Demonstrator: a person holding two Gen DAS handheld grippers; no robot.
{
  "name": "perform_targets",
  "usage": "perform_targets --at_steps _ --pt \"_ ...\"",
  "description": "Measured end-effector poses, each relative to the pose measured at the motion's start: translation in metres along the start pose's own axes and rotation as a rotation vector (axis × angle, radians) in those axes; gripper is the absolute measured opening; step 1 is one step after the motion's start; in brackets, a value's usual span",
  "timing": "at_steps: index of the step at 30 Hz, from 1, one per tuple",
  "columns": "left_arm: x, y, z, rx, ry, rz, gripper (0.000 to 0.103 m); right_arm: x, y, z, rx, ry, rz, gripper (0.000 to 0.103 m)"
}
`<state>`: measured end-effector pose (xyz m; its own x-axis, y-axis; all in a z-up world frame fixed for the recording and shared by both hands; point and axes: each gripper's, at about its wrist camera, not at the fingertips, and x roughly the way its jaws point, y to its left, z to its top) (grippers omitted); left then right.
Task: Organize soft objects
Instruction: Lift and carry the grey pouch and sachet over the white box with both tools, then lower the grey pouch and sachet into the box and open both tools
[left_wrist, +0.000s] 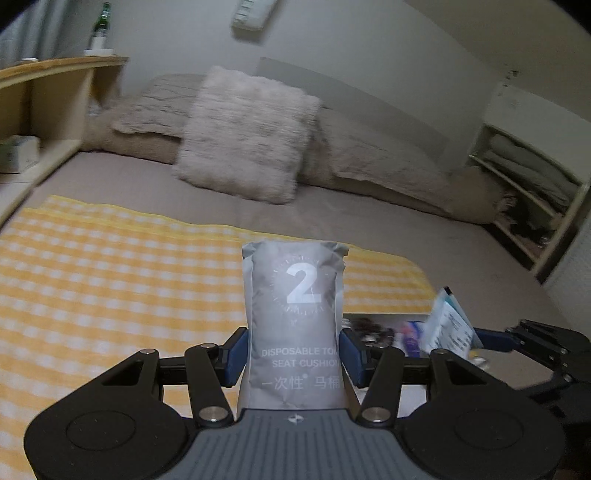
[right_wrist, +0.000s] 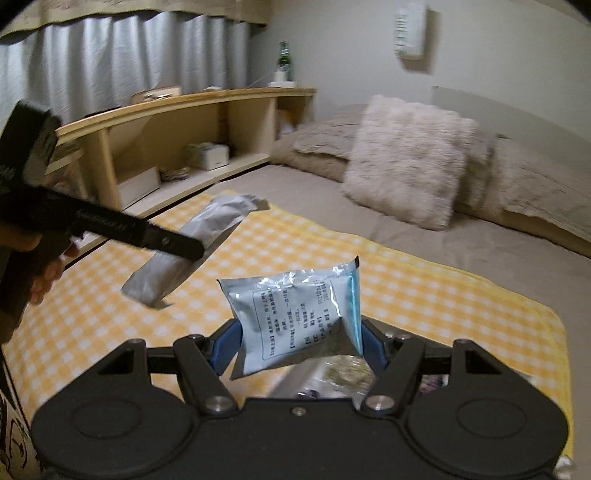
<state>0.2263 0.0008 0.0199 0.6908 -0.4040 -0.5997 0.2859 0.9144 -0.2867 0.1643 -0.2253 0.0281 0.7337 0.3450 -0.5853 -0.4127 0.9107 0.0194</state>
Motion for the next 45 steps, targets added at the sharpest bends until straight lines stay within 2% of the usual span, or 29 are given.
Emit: perform_targets --at_steps 7,13,18,25,30,36,38,40,41,42,45 --pt "0.024 -0.044 -0.011 0.0 0.03 -0.122 0.054 -0.023 -0.041 -0.019 0.073 0.003 -0.097 0.07" --pt "0.063 -0.079 -0.025 0.021 0.12 -0.206 0.054 -0.038 -0.071 -0.039 0.112 0.031 -0.16 0.07" --pt "0.096 -0.103 -0.038 0.069 0.18 -0.235 0.054 -0.047 -0.097 -0.056 0.147 0.063 -0.209 0.07" --pt "0.147 -0.122 -0.06 -0.017 0.311 -0.308 0.054 -0.049 -0.122 -0.076 0.17 0.117 -0.232 0.07" --pt "0.177 -0.131 -0.078 0.024 0.371 -0.26 0.054 -0.039 -0.125 -0.088 0.13 0.173 -0.168 0.07" --pt "0.2 -0.122 -0.093 0.021 0.414 -0.128 0.055 -0.016 -0.113 -0.097 0.009 0.254 -0.052 0.07" --pt "0.203 -0.119 -0.095 0.019 0.43 -0.101 0.062 -0.006 -0.11 -0.1 -0.024 0.279 -0.02 0.071" --pt "0.205 -0.118 -0.095 0.022 0.436 -0.102 0.073 0.004 -0.107 -0.103 -0.046 0.3 -0.007 0.075" --pt "0.205 -0.117 -0.095 0.021 0.443 -0.106 0.075 0.009 -0.105 -0.106 -0.062 0.312 -0.011 0.084" --pt "0.204 -0.116 -0.096 0.021 0.45 -0.114 0.078 0.014 -0.103 -0.108 -0.08 0.327 -0.025 0.089" --pt "0.202 -0.118 -0.095 0.035 0.456 -0.125 0.087 0.02 -0.101 -0.112 -0.116 0.37 -0.062 0.091"
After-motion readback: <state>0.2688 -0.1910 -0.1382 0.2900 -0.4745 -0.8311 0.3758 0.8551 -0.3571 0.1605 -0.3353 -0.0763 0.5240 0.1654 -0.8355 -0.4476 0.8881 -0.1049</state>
